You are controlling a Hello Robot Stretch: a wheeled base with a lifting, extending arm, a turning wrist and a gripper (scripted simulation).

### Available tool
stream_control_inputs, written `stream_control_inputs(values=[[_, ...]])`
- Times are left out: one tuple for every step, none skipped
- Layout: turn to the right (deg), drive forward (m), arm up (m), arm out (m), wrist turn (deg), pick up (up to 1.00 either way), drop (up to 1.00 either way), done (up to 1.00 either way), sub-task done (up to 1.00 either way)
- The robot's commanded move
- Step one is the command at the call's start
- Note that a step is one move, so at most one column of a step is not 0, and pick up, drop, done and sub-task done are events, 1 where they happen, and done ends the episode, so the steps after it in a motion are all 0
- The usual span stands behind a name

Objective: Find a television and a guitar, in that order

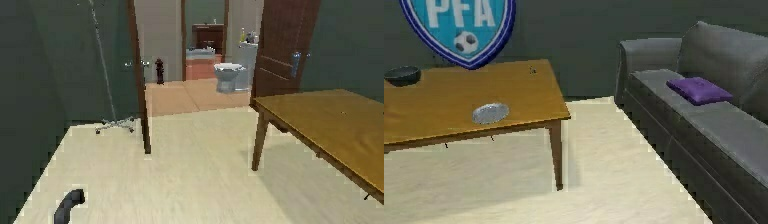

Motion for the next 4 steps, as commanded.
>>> stream_control_inputs(values=[[0.0, 1.00, 0.00, 0.00, 0.0, 0.00, 0.00, 0.00, 0.00], [0.0, 1.00, 0.00, 0.00, 0.0, 0.00, 0.00, 0.00, 0.00], [0.0, 1.00, 0.00, 0.00, 0.0, 0.00, 0.00, 0.00, 0.00], [3.0, 0.00, 0.00, 0.00, 0.0, 0.00, 0.00, 0.00, 0.00]])
